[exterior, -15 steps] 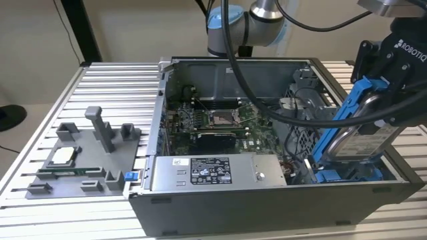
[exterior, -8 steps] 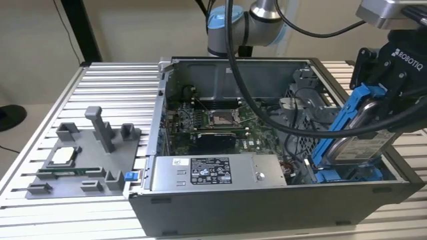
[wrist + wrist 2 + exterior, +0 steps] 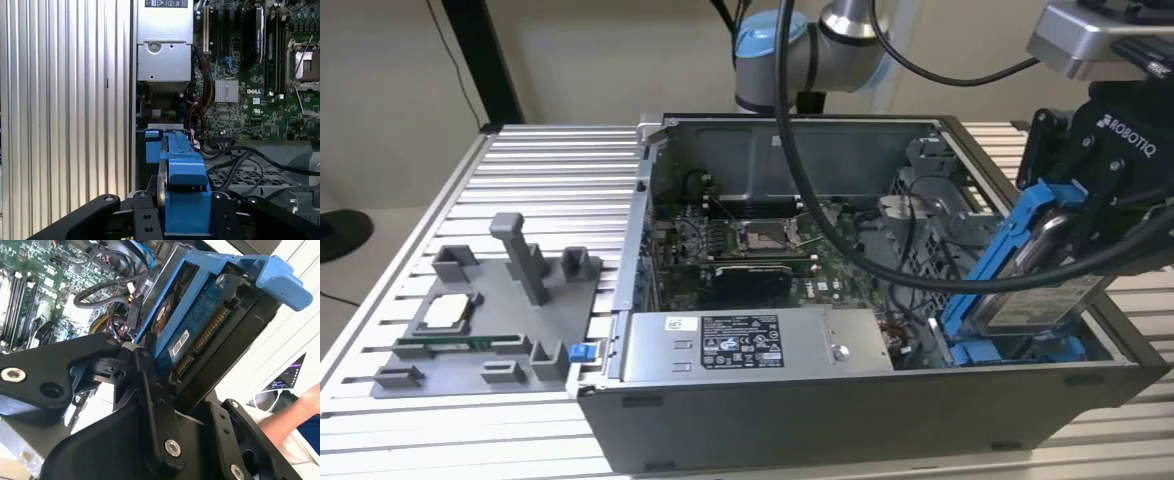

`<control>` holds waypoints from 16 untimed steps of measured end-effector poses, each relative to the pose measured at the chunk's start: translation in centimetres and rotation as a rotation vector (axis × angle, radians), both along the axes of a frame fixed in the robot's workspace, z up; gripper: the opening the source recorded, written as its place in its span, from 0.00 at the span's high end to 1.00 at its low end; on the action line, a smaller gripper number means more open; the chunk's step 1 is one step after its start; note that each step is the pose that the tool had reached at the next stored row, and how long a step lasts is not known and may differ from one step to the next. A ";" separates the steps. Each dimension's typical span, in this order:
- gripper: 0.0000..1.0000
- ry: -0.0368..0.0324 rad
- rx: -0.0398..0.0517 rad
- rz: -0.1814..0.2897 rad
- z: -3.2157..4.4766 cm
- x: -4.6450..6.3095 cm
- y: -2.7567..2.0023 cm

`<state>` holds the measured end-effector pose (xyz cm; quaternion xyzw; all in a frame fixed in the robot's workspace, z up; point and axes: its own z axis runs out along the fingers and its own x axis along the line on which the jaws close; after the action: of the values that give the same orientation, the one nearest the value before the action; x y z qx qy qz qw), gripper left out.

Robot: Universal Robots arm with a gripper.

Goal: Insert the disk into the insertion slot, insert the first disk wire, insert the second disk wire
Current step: 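Insert the disk into the insertion slot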

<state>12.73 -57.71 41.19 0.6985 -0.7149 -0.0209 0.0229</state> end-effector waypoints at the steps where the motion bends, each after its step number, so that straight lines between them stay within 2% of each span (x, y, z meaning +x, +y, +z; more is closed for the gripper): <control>1: 1.00 0.0000 0.0000 -0.002 -0.09 0.0 0.02; 7: 1.00 0.0000 -0.0004 -0.013 -0.73 0.0 0.11; 16: 1.00 0.0001 0.0000 -0.019 -2.39 0.0 0.16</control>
<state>12.69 -57.55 38.80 0.6916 -0.7216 -0.0211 0.0228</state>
